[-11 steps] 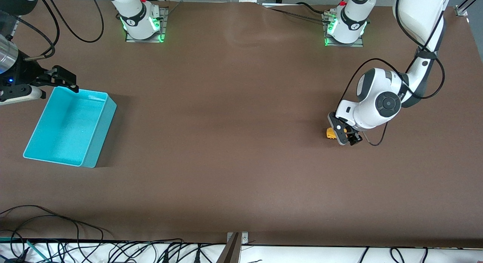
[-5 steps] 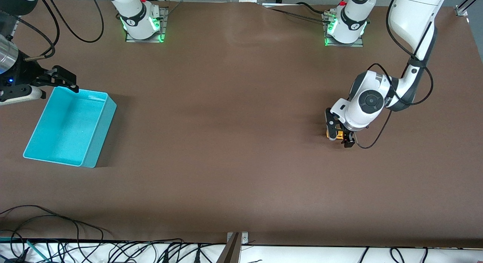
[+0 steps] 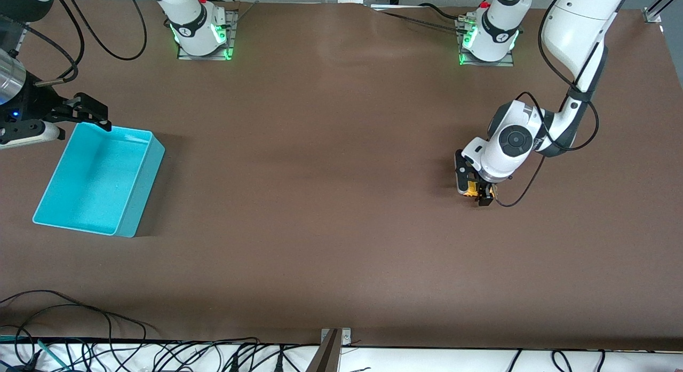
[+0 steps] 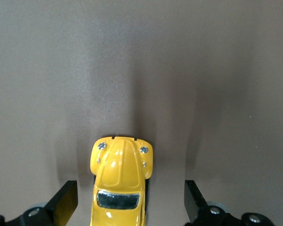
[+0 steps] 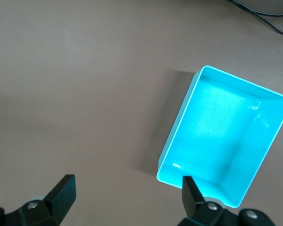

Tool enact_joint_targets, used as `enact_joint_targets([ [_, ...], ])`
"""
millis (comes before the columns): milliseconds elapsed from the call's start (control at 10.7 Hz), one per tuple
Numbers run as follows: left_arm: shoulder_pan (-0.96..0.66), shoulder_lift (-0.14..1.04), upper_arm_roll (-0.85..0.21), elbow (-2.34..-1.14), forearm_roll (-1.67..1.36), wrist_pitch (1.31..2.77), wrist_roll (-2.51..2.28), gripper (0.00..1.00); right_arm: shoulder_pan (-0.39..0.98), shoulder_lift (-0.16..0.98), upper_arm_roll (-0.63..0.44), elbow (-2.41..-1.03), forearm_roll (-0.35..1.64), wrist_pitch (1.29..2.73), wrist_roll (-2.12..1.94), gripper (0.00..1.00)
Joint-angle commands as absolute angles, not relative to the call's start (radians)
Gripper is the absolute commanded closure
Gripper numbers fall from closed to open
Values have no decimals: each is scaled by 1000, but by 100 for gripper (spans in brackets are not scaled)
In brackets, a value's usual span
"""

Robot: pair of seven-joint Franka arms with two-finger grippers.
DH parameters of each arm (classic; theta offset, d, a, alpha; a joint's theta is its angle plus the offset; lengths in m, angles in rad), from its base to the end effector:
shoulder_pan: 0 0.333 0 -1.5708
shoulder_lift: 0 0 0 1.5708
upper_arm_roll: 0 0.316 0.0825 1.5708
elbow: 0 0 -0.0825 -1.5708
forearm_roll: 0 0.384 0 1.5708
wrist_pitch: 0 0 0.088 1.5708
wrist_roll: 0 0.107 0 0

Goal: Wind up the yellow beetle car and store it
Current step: 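Close the left gripper on the yellow car's body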

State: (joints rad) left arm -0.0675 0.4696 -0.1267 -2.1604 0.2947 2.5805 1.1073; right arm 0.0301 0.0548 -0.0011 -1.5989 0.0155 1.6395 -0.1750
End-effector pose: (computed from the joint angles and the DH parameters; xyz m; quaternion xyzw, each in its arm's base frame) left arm 0.5473 -0.1144 0.1738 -0.7162 0.6961 0.0382 0.0334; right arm 0.5754 0.0183 0.5862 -0.9948 -0.1012 0.0065 0.0082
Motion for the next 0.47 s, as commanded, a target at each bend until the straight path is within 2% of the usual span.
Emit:
enact_joint_targets([
  [0,-69,460,-124,-2172,322,2600,1147,32,34,49,-6,-1601,9,1629,-190,0],
  [93,-68,459,-124,-2171,322,2600,1175,51,34,49,-6,-1601,9,1629,-190,0],
  [280,-60,453,-124,-2171,321,2597,1181,81,34,49,-6,-1601,9,1629,-190,0],
  [374,-60,451,-124,-2171,321,2594,1181,88,34,49,-6,-1601,9,1629,-190,0],
])
